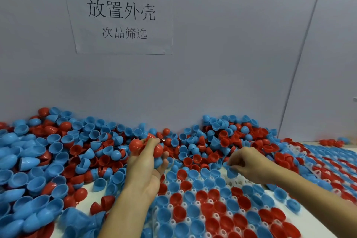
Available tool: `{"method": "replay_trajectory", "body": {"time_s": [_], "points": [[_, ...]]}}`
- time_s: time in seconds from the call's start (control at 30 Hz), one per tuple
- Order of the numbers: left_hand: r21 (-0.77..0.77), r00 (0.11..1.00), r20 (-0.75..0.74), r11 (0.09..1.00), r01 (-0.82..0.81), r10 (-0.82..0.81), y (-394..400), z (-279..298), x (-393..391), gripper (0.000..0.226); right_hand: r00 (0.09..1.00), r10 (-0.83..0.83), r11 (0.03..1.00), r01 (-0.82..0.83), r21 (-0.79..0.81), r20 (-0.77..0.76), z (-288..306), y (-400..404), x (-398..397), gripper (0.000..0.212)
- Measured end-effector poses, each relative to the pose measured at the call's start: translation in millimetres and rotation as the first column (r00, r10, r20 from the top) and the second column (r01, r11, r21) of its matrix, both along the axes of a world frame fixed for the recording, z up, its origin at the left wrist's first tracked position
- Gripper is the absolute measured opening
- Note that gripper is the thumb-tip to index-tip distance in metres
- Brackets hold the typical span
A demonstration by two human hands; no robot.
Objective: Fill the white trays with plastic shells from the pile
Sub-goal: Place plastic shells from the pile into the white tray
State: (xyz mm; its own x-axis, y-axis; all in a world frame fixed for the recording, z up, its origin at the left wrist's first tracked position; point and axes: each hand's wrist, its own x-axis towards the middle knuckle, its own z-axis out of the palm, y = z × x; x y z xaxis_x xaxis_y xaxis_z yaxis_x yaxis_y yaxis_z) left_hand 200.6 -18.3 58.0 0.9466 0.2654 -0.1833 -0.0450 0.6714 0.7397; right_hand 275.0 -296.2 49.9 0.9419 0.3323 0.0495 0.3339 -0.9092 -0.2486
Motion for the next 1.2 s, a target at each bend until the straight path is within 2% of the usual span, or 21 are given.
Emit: {"method": "replay_trajectory", "body": {"time_s": [0.17, 0.4, 0.57, 0.7, 0.87, 1.03, 1.2], "points": [[0.004, 1.000, -0.001, 1.000, 0.006, -0.006, -1.1, 1.5, -2.1, 0.022, 0.997, 0.075, 0.990, -0.078, -0.121, -0.028, -18.0, 3.9, 4.6, 0.017], [0.012, 1.000, 0.002, 1.000, 0.017, -0.017, -2.4, 1.8, -1.6, 0.030, 0.994, 0.109, 0.986, -0.106, -0.128, 0.017, -17.1, 7.0, 5.9, 0.015], [0.025, 1.000, -0.008, 0.999, 0.027, -0.027, -2.8, 0.8, -0.4, 0.021, 0.996, 0.089, 0.982, -0.085, -0.170, 0.019, -23.7, 4.8, 2.6, 0.021], [0.011, 1.000, -0.020, 1.000, 0.009, -0.009, -3.0, 0.8, -0.7, 0.036, 0.996, 0.087, 0.974, -0.081, -0.211, 0.021, -18.5, 5.7, -1.9, 0.025], [0.010, 1.000, -0.020, 1.000, 0.009, -0.009, -4.0, 1.7, -1.6, 0.039, 0.992, 0.107, 0.960, -0.084, -0.268, 0.073, -10.0, 11.9, -4.3, 0.023], [0.008, 1.000, -0.016, 1.000, 0.022, -0.022, -3.6, 2.8, -4.2, 0.035, 0.991, 0.097, 0.952, -0.066, -0.299, 0.089, -11.0, 16.8, -7.0, 0.014], [0.015, 0.995, 0.003, 0.995, 0.096, -0.096, -2.9, 3.1, -5.5, 0.016, 0.991, 0.048, 0.964, -0.014, -0.265, 0.123, -2.2, 21.5, -9.4, 0.025]]}}
